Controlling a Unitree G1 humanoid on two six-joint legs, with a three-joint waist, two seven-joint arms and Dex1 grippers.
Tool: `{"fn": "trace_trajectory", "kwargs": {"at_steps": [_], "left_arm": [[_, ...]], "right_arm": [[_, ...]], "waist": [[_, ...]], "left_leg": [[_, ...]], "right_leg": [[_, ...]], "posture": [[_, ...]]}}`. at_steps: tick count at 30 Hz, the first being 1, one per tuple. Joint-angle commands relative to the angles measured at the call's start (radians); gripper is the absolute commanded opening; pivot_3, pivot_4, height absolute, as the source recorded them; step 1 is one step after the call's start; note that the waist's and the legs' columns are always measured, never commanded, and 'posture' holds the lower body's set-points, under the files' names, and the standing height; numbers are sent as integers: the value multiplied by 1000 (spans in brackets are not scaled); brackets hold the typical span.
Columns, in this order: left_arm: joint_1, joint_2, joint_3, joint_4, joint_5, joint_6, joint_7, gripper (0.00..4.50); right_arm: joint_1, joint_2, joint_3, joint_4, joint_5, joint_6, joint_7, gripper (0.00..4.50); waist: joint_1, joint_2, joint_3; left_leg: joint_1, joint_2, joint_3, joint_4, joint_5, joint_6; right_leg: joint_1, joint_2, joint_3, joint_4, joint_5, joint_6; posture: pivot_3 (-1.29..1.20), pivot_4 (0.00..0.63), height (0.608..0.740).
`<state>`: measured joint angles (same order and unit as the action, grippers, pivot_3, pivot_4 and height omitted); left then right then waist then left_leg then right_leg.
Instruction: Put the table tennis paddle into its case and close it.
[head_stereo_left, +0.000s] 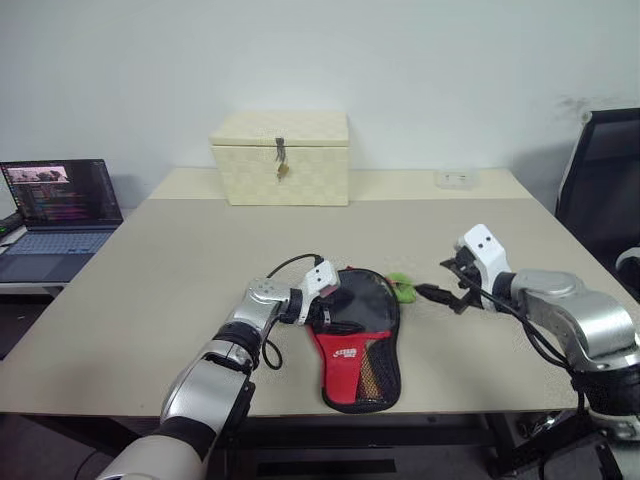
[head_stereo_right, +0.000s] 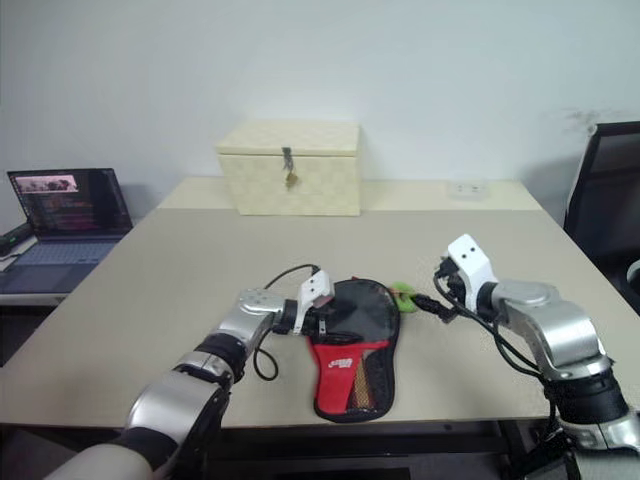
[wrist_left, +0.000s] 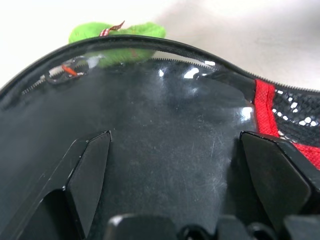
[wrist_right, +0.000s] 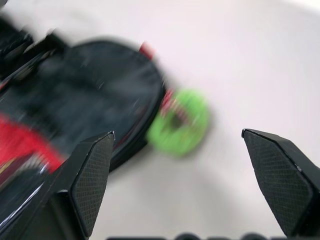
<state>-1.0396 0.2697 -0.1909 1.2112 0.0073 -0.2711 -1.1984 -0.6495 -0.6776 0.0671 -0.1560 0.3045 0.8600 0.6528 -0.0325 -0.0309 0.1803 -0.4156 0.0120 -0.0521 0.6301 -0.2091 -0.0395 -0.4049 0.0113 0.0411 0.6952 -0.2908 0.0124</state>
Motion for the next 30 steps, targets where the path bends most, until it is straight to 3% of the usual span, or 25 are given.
{"fn": "trace_trajectory", "kwargs": {"at_steps": [1, 7, 15, 18, 28, 30], "left_arm": [[15, -19, -21, 40, 59, -22, 28, 4483], [12, -40, -15, 48, 66, -23, 33, 4483], [15, -36, -12, 47, 69, -22, 26, 4483], [17, -36, -10, 47, 69, -19, 24, 4500], [37, -53, -2, 57, 68, -1, 42, 4500], [45, -59, 2, 58, 69, 2, 47, 4500]], "right_arm": [[-5, -46, 139, 87, -174, -295, 54, 4500], [-10, -42, 254, 270, -332, -595, 111, 4500], [-84, 90, 268, 500, -435, -731, 47, 4500], [-113, 140, 268, 570, -462, -759, 30, 3905], [-167, 165, 282, 701, -555, -823, 38, 268], [-194, 154, 272, 739, -572, -841, 26, 73]], "waist": [[0, 0, 0], [1, 0, -1], [0, 0, -1], [0, 0, -1], [0, 1, -1], [0, 1, -1]], "left_leg": [[0, 0, 0, 0, 0, 0], [0, 0, 0, 0, 0, 0], [2, 0, 1, 1, 0, 0], [3, 0, 1, 1, 0, 0], [3, 0, 1, 1, 0, 0], [3, 0, 1, 1, 0, 0]], "right_leg": [[0, 0, 0, 0, 0, 0], [1, 0, 0, 0, 0, 1], [1, 0, 1, 2, 0, 0], [1, 0, 1, 2, 2, -4], [1, 0, 1, 2, 3, -4], [2, 0, 1, 2, 3, -4]], "posture": [[0, 150, 740], [0, 150, 740], [0, 150, 740], [0, 150, 740], [0, 150, 740], [0, 150, 740]]}}
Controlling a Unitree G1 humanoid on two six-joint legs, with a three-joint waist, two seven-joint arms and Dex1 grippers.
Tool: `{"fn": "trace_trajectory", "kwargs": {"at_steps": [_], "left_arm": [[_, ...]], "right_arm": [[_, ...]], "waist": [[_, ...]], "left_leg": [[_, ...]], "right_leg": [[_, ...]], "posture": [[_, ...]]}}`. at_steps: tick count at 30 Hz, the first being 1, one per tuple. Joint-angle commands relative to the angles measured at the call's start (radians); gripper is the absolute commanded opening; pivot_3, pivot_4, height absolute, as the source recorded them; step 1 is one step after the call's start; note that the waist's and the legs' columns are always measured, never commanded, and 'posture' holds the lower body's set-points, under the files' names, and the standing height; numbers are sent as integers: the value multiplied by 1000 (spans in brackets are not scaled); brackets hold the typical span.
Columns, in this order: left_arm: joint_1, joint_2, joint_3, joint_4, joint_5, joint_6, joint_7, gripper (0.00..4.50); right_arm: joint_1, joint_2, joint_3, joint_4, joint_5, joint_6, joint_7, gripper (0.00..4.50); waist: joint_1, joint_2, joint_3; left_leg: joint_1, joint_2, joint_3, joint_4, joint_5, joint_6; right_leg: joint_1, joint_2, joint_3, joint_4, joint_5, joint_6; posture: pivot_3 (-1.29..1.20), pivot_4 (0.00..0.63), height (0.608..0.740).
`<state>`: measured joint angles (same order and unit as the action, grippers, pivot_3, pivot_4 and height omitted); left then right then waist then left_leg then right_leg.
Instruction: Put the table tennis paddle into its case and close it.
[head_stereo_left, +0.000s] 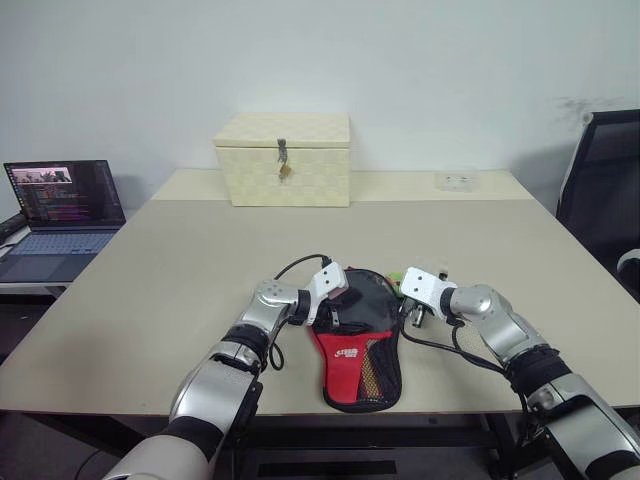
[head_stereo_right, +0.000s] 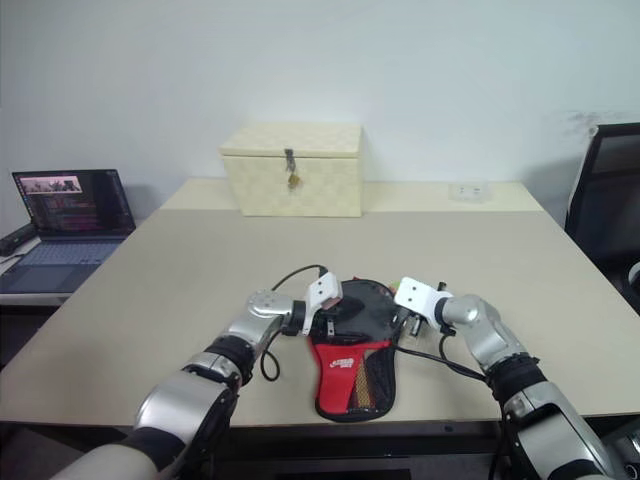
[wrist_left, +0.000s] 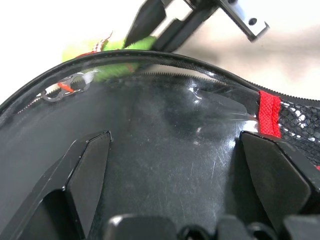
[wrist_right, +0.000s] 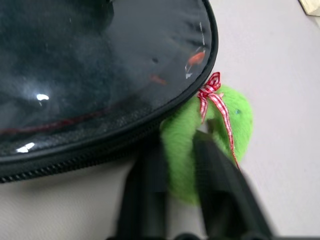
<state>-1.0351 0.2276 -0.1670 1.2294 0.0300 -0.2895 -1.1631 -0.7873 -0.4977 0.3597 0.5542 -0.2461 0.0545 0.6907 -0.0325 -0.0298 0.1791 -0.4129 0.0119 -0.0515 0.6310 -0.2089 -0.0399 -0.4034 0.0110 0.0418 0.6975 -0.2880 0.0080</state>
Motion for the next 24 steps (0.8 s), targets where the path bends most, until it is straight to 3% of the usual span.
{"fn": "trace_trajectory", "kwargs": {"at_steps": [1, 9, 14, 19, 24], "left_arm": [[45, -20, -20, 40, 47, 21, 15, 4500], [68, -36, -4, 40, 47, 46, 26, 4500], [86, -36, -7, 39, 55, 55, 33, 4500], [95, -38, -13, 40, 60, 66, 35, 4500], [103, -49, -16, 43, 64, 71, 47, 4500]], "right_arm": [[-71, -29, -26, 52, -28, -44, -19, 73], [-250, 2, -29, 328, -78, -132, -137, 73], [-310, 33, -13, 456, -105, -173, -170, 73], [-300, 12, -14, 474, -115, -192, -144, 73], [-221, -59, -38, 359, -98, -175, -62, 73]], "waist": [[0, 0, 0], [3, 1, -1], [2, 1, -1], [2, 2, -1], [4, 3, -2]], "left_leg": [[0, 0, 0, 0, 0, 0], [3, 0, 0, 0, 0, 0], [15, 0, 0, -2, 0, 0], [15, -1, 0, -2, 0, 0], [14, -2, -1, -2, 0, 0]], "right_leg": [[0, 0, 0, 0, 0, 0], [4, -1, 0, 0, 0, 0], [16, -1, 0, -3, -1, 0], [16, -1, 0, -3, -1, 1], [17, -2, -1, -3, -1, 1]], "posture": [[0, 150, 740], [0, 150, 740], [0, 150, 740], [0, 150, 740], [0, 150, 740]]}}
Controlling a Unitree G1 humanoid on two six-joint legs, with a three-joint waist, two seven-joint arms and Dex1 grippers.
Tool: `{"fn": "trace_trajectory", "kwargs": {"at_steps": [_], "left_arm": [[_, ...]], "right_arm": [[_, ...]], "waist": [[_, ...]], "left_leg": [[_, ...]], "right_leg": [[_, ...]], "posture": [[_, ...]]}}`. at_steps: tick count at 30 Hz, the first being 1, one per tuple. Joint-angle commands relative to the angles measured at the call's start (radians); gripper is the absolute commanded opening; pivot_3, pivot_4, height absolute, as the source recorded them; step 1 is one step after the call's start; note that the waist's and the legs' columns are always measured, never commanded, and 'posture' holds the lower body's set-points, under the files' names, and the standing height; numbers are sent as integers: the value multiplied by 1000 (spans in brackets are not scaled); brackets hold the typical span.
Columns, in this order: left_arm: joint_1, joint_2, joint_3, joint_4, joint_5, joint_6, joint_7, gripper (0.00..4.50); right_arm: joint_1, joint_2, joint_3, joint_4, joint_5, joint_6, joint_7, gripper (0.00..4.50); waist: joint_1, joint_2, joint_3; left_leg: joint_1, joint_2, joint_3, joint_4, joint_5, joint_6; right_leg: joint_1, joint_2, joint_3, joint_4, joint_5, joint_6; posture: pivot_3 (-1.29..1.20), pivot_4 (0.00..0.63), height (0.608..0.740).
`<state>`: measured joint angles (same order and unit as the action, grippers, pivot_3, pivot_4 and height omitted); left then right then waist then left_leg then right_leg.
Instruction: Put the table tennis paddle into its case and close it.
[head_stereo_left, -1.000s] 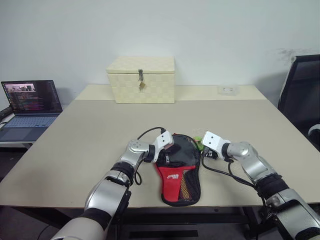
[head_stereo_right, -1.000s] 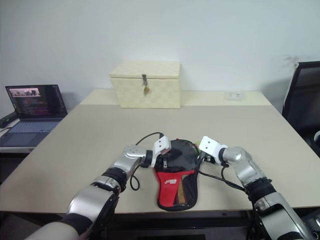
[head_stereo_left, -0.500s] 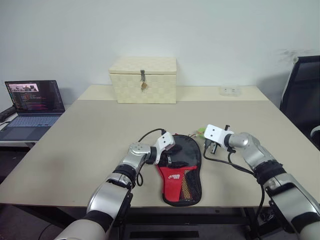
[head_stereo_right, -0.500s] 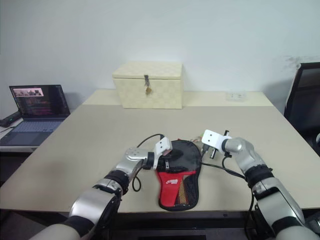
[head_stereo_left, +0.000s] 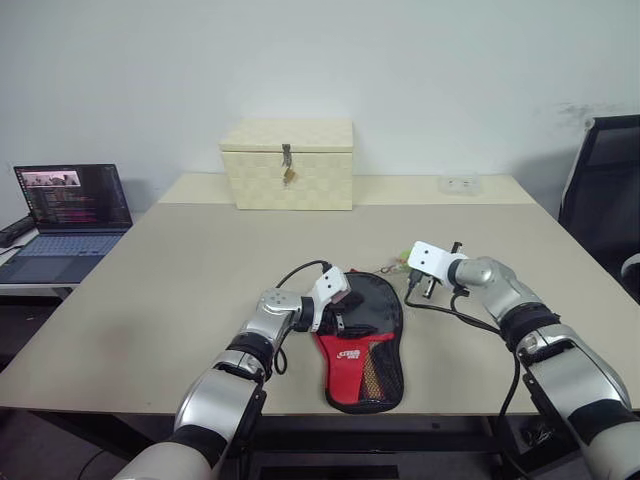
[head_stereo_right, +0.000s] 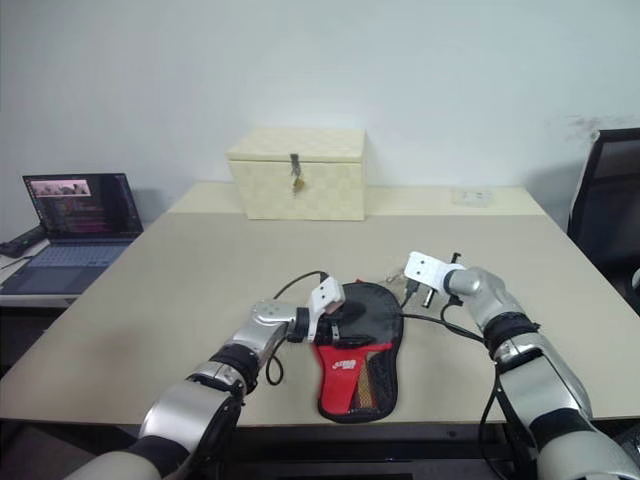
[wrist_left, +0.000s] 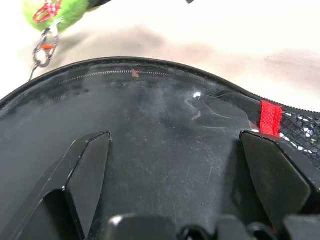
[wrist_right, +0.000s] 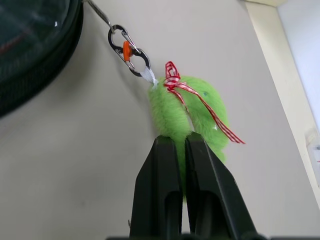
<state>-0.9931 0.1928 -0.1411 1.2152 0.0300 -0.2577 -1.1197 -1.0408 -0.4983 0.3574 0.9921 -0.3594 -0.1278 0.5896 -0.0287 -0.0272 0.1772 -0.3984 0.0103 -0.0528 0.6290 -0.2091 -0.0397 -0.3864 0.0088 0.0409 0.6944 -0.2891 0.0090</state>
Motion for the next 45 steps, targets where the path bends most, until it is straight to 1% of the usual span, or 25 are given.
{"fn": "trace_trajectory", "kwargs": {"at_steps": [1, 3, 7, 10, 12, 15, 17, 19, 24, 26, 28, 30, 32, 35, 38, 41, 43, 45], "left_arm": [[62, -17, -43, 58, 65, 41, 6, 4500], [62, -21, -43, 59, 66, 43, 10, 4500], [60, -28, -44, 61, 68, 48, 15, 4500], [56, -32, -44, 63, 69, 51, 16, 4500], [54, -33, -43, 64, 70, 51, 16, 4500], [49, -34, -41, 66, 72, 52, 16, 4500], [39, -44, -42, 69, 76, 50, 29, 4500], [28, -56, -41, 73, 78, 52, 37, 4500], [10, -72, -37, 80, 82, 57, 44, 4500], [4, -77, -36, 83, 85, 57, 44, 4500], [0, -80, -36, 85, 88, 56, 45, 4500], [-6, -86, -36, 88, 91, 57, 49, 4500], [-13, -92, -37, 91, 95, 57, 53, 4500], [-22, -98, -36, 95, 100, 58, 60, 4500], [-29, -101, -33, 97, 107, 56, 65, 4500], [-34, -99, -30, 96, 107, 55, 61, 4500], [-36, -96, -27, 95, 104, 53, 55, 4500], [-37, -89, -20, 92, 99, 49, 49, 4500]], "right_arm": [[58, -76, -44, -123, 24, 20, 60, 73], [123, -114, -66, -247, 48, 64, 110, 73], [300, -207, -130, -600, 123, 226, 246, 73], [473, -306, -203, -953, 228, 413, 385, 73], [558, -354, -240, -1135, 295, 530, 447, 73], [649, -411, -282, -1330, 380, 680, 499, 73], [760, -458, -320, -1497, 460, 778, 544, 73], [859, -476, -334, -1609, 506, 827, 544, 73], [1038, -532, -312, -1737, 519, 811, 538, 73], [1085, -542, -327, -1790, 558, 836, 541, 73], [1119, -549, -348, -1843, 609, 873, 547, 73], [1165, -549, -392, -1940, 716, 951, 562, 73], [1194, -526, -410, -2020, 831, 1014, 532, 73], [1192, -529, -396, -2039, 902, 1016, 485, 73], [1154, -533, -351, -2039, 945, 1017, 436, 73], [1085, -522, -291, -2034, 916, 1038, 371, 73], [1035, -512, -282, -2016, 928, 1070, 345, 73], [977, -501, -304, -1975, 958, 1096, 338, 519]], "waist": [[0, 1, -1], [0, 2, -1], [2, 5, -3], [8, 8, -5], [6, 9, -6], [2, 11, -7], [8, 10, -7], [13, 9, -8], [19, 8, -8], [23, 7, -8], [25, 7, -8], [27, 6, -8], [28, 5, -9], [27, 1, -10], [27, 1, -10], [27, 0, -10], [26, 0, -10], [25, -2, -9]], "left_leg": [[0, 0, 0, 0, 0, 0], [0, -1, 0, 0, 0, 0], [0, -2, -2, 0, 0, 0], [1, -2, -3, 0, 0, 0], [1, -2, -4, 0, -1, 0], [3, -2, -5, -1, -1, 1], [4, -2, -5, 0, -1, 0], [3, -2, -7, 0, -1, 0], [3, -3, -6, 0, -3, -1], [2, -3, -5, 0, -3, -1], [2, -3, -4, 0, -4, -1], [2, -3, -4, 0, -4, -1], [2, -3, -4, 0, -4, -1], [2, -3, -4, 0, -4, -2], [2, -2, -4, 0, -4, -1], [1, -2, -4, 0, -5, -1], [1, -2, -4, 0, -5, -1], [1, -2, -4, 0, -5, -1]], "right_leg": [[0, 0, 0, 0, -1, 2], [1, -1, 0, -1, -3, 5], [3, -2, 0, -2, -3, 6], [4, -2, -1, -4, -3, 6], [7, -1, -1, -8, -3, 7], [11, -2, -2, -13, -3, 8], [13, -2, -3, -14, -3, 8], [13, -2, -3, -15, -4, 9], [13, -4, -4, -16, -4, 12], [13, -5, -5, -17, -5, 13], [13, -5, -5, -18, -5, 13], [13, -6, -5, -18, -5, 14], [13, -6, -5, -18, -6, 14], [13, -6, -5, -18, -6, 14], [14, -7, -5, -19, -5, 15], [13, -7, -5, -20, -5, 15], [13, -7, -5, -21, -5, 15], [13, -7, -5, -21, -5, 15]], "posture": [[0, 150, 740], [0, 150, 740], [0, 150, 740], [0, 150, 740], [0, 150, 740], [0, 150, 740], [0, 150, 740], [0, 150, 740], [0, 150, 740], [0, 150, 740], [0, 150, 740], [0, 150, 740], [0, 150, 740], [0, 150, 740], [0, 150, 740], [0, 150, 740], [0, 150, 740], [0, 150, 740]]}}
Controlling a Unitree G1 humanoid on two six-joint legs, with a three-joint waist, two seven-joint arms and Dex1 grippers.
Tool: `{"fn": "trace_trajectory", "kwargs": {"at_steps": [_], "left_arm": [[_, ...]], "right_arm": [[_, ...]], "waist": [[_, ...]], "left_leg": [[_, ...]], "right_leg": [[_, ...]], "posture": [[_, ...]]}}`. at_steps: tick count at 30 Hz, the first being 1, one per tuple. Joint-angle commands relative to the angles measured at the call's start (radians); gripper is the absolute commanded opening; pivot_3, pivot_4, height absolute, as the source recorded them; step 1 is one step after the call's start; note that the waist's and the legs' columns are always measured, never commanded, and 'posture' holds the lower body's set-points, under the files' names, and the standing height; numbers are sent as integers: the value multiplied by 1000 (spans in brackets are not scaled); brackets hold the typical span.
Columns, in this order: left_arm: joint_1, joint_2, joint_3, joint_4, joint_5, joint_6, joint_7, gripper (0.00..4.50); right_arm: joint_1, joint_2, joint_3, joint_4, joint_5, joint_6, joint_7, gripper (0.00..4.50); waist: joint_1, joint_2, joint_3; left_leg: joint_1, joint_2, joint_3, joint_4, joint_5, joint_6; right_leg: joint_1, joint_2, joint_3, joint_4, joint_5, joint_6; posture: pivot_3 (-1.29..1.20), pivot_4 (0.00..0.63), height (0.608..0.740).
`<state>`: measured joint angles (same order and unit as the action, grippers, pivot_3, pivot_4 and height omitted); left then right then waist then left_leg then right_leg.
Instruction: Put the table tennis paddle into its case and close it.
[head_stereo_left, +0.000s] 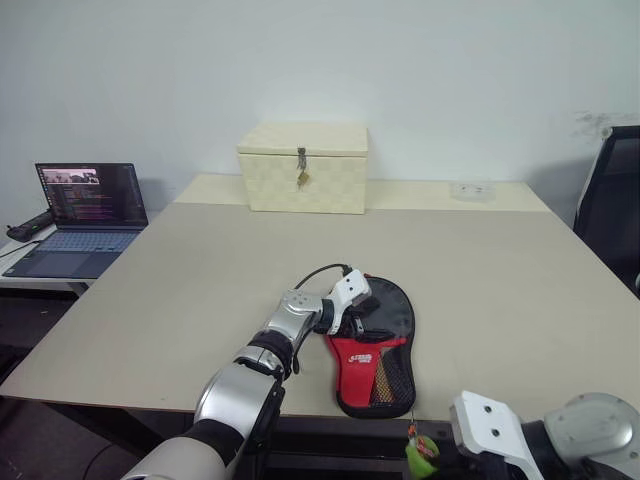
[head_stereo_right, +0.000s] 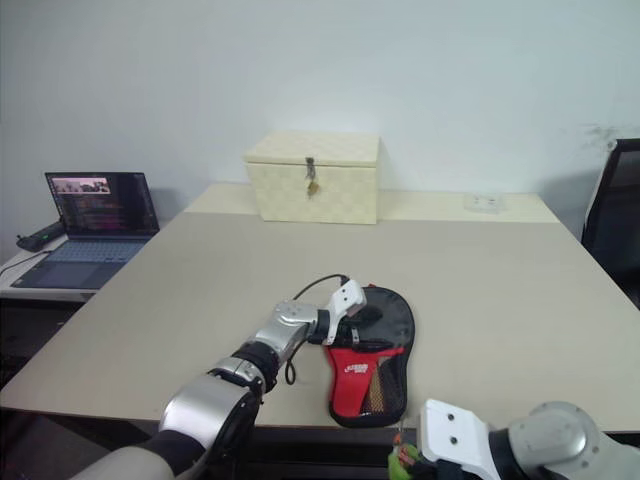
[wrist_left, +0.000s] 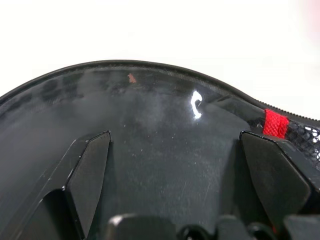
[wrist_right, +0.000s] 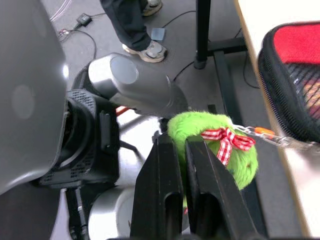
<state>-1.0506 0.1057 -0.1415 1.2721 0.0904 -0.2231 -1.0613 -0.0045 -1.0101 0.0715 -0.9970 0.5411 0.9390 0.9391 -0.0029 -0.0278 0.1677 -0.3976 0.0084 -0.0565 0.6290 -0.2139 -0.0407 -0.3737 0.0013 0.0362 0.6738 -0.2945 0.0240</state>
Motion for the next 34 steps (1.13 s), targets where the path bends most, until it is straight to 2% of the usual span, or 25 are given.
{"fn": "trace_trajectory", "kwargs": {"at_steps": [1, 5, 9, 12, 15, 19, 23, 27, 34], "left_arm": [[21, 3, -17, 33, 35, 12, -13, 4500], [26, 28, 12, 13, 4, -2, -34, 4500], [46, 73, 59, -45, -46, -26, -102, 4500], [88, 123, 111, -182, -123, -3, -163, 4500], [232, 213, 174, -548, -243, 167, -184, 4500], [523, 362, 324, -1105, -380, 496, -40, 4500], [790, 456, 480, -1459, -478, 704, 94, 4500], [853, 456, 498, -1577, -513, 764, 197, 4500], [866, 467, 465, -1570, -542, 761, 235, 4500]], "right_arm": [[-86, 15, -30, 33, 74, 39, -13, 748], [-222, 46, -92, 157, 150, 60, -18, 2038], [-368, 87, -140, 323, 197, 85, -43, 2038], [-444, 126, -113, 464, 112, -21, -68, 2038], [-522, 214, -64, 676, -15, -213, -88, 2038], [-614, 308, -27, 986, -117, -420, -34, 2038], [-760, 361, -11, 1351, -211, -613, 21, 2038], [-865, 368, -9, 1618, -297, -762, 40, 2038], [-855, 353, 0, 1712, -393, -865, 39, 2038]], "waist": [[-1, -1, 1], [-5, -3, 2], [-20, -4, 3], [-30, -4, 4], [-37, -5, 9], [-52, -4, 11], [-54, 0, 16], [-23, 3, 21], [-22, 3, 21]], "left_leg": [[0, 0, 0, 0, 0, 0], [0, 1, 0, 0, 0, 0], [0, 2, 2, 0, 0, 0], [-1, 3, 3, -1, 0, 1], [-3, 4, 4, -2, 0, 1], [-5, 5, 1, -2, -1, 1], [-4, 6, 3, -3, -2, 3], [-4, 2, 3, 0, -2, 3], [-3, 3, 4, -1, -2, 3]], "right_leg": [[0, 0, 0, 0, 0, 0], [0, 0, 0, 0, 0, 0], [-1, 0, 2, 1, 0, 0], [-4, 0, 3, 2, 0, 0], [-10, 0, 6, 7, 0, -1], [-12, -3, 7, 8, 4, -6], [-14, -4, 9, 7, 3, -7], [-11, -7, 7, 7, 3, -7], [-9, -6, 6, 6, 3, -7]], "posture": [[0, 150, 740], [0, 150, 740], [0, 150, 740], [0, 150, 740], [0, 150, 740], [0, 150, 740], [0, 150, 740], [0, 150, 740], [0, 150, 740]]}}
